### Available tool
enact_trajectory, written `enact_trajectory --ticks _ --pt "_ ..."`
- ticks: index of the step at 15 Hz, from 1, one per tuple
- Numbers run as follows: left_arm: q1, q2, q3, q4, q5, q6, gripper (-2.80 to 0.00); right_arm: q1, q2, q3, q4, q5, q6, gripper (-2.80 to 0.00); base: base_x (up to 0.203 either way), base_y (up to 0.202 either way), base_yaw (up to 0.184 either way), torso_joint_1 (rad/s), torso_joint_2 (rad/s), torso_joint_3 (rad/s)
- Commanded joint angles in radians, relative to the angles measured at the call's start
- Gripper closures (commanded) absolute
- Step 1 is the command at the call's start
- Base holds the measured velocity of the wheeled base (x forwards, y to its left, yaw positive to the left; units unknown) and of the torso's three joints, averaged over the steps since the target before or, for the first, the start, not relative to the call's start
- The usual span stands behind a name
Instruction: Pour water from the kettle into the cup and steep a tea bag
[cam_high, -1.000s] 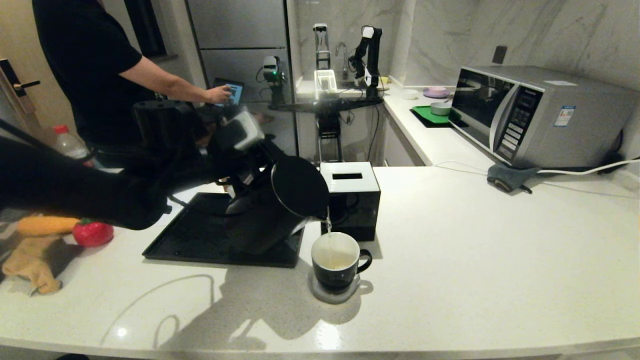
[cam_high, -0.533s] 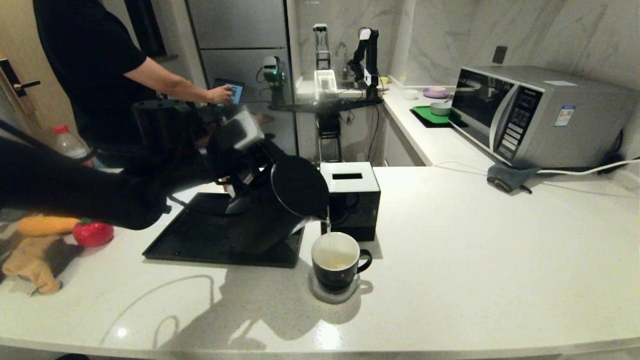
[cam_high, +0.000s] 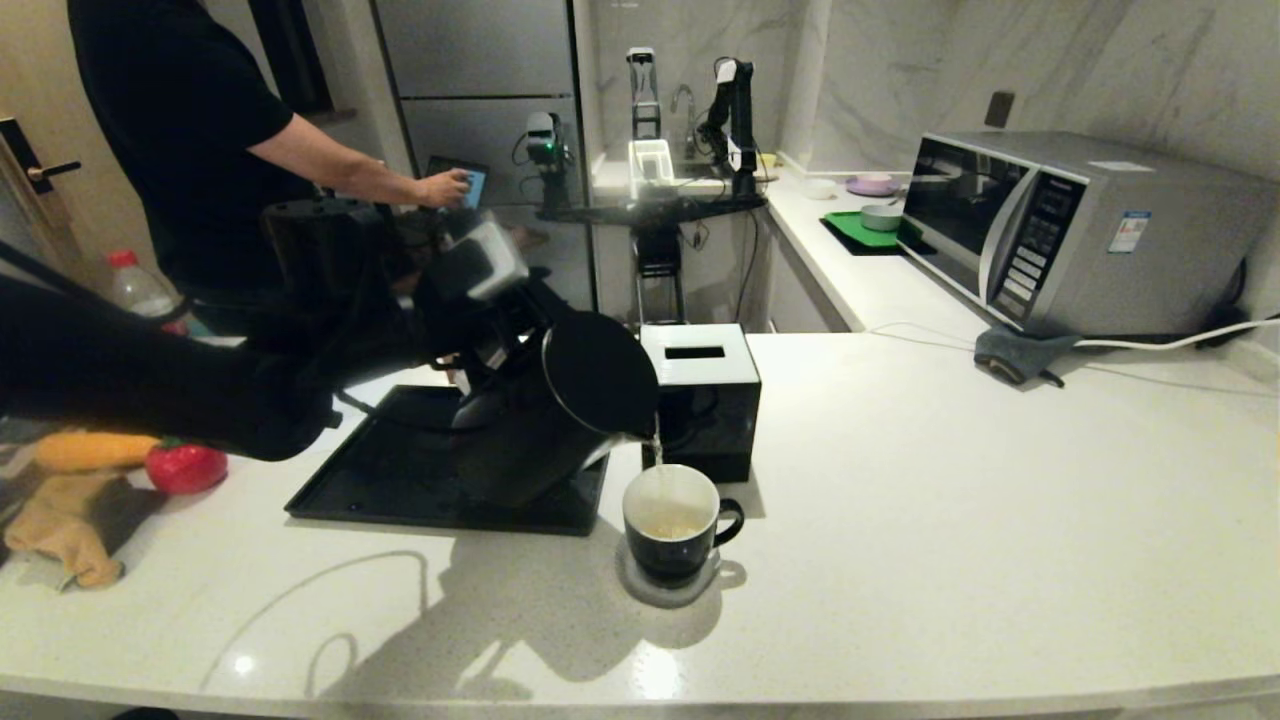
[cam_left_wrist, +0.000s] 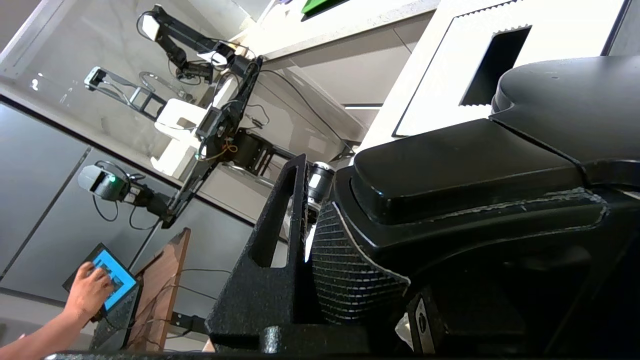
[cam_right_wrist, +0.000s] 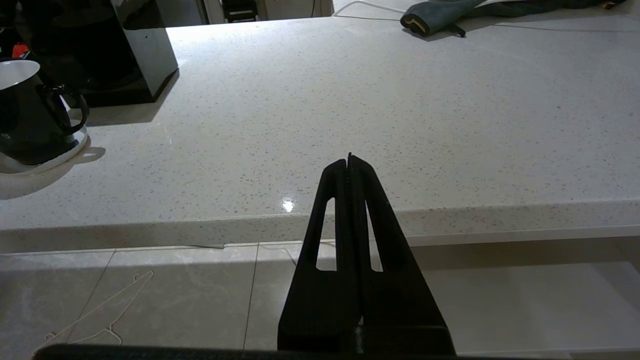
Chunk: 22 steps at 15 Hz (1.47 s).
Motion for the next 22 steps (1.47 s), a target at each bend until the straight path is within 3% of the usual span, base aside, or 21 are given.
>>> enact_trajectory --ticks 1,22 --pt "-0.002 -0.005 0.011 -0.004 -0.002 0.004 0.00 -0.001 0.001 -0.001 0.000 0.000 0.001 0.00 0.000 0.000 0.000 0.000 0.00 0.000" --pt "-0.002 -0.028 0.028 -0.004 -0.002 0.002 0.00 0.000 0.001 -0.001 0.000 0.000 0.001 0.00 0.000 0.000 0.000 0.000 0.00 0.000"
